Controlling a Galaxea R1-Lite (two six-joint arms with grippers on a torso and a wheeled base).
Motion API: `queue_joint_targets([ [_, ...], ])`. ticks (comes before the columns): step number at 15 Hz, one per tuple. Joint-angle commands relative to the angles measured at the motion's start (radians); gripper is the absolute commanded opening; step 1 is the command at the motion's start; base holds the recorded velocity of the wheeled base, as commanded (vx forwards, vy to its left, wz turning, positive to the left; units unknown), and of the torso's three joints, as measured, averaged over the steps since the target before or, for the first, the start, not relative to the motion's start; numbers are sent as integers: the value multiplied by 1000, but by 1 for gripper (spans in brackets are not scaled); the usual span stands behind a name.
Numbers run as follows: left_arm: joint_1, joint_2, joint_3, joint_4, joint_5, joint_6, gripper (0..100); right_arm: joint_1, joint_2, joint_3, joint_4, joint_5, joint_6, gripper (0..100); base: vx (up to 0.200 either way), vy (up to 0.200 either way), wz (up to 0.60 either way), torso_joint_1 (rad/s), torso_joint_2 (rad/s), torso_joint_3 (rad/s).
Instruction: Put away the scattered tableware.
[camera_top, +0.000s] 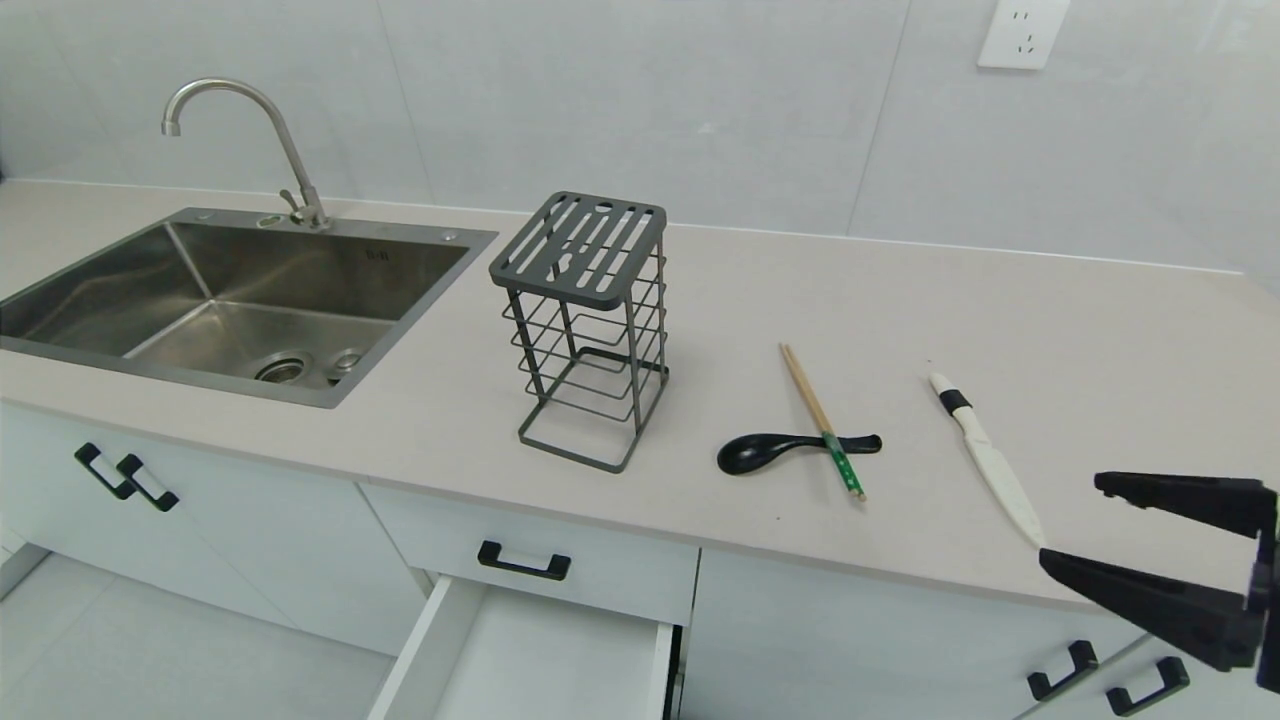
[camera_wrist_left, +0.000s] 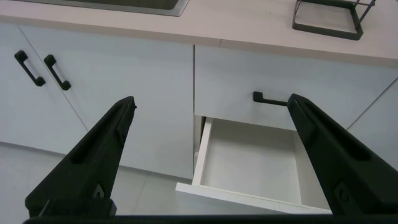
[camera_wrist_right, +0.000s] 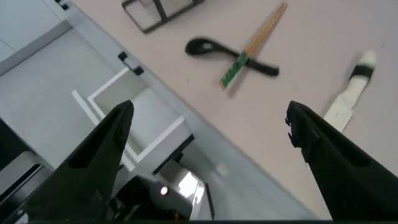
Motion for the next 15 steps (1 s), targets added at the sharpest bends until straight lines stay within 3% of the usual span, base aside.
queue_joint_targets([
  [1, 0, 2, 0, 0, 0, -1, 100, 22, 109, -1, 13, -6, 7, 100, 0, 0, 0, 0, 0, 0],
  [5, 0, 2, 0, 0, 0, -1, 100, 116, 344, -49, -6, -83, 12, 100, 0, 0, 0, 0, 0, 0],
  [11, 0, 2, 0, 0, 0, -1, 100, 189, 476, -150, -45, -163, 107, 100, 0, 0, 0, 0, 0, 0],
  [15, 0, 2, 0, 0, 0, -1, 100, 183, 551, -196, -45, -247, 112, 100, 0, 0, 0, 0, 0, 0],
])
